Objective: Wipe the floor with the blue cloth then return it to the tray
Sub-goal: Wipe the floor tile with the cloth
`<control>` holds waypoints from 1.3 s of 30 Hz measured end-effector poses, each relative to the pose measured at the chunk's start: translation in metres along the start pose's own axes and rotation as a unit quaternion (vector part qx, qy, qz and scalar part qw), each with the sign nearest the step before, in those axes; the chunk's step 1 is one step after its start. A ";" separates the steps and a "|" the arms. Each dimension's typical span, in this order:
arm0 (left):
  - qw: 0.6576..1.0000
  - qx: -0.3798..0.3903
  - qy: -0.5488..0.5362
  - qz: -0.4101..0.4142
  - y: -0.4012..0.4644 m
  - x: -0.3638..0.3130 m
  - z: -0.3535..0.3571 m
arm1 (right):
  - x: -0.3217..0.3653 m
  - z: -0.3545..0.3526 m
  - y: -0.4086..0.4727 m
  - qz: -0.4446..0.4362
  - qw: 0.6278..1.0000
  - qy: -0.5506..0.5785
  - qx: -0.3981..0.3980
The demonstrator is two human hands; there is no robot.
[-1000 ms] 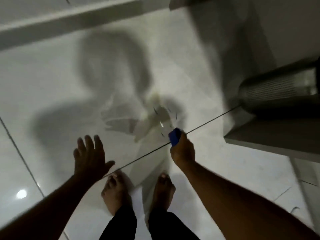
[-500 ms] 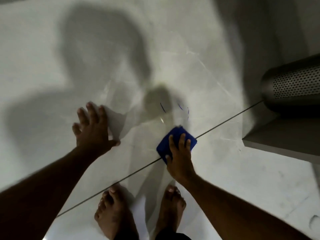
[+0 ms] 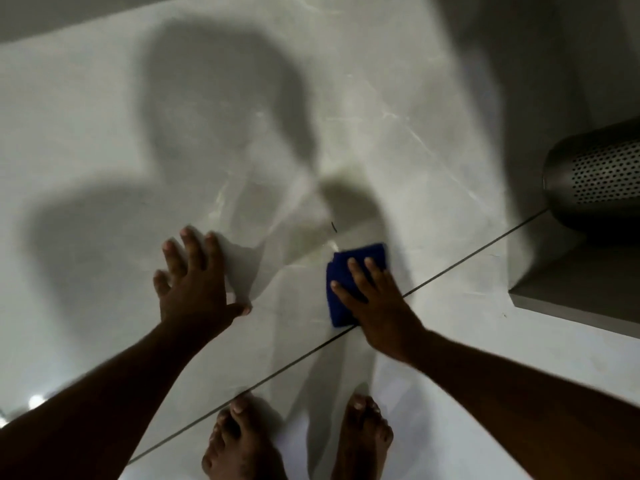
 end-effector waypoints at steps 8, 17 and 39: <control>1.000 0.005 0.002 -0.006 0.000 0.000 0.000 | -0.026 -0.051 0.168 0.215 0.972 0.068 -0.071; 1.000 0.002 0.001 -0.010 -0.001 -0.004 -0.004 | -0.085 -0.021 0.067 0.004 0.998 -0.054 -0.025; 1.000 0.002 0.015 -0.008 -0.006 -0.008 -0.007 | 0.031 -0.017 0.072 0.075 0.993 0.020 -0.090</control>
Point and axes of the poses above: each hand's wrist, its own y-axis towards the middle knuckle, its own z-axis out of the palm, x = y × z, the point moved 2 cm from there along y, towards the middle knuckle, and after that the axes turned 11 degrees about -y, right-handed, at the moved point
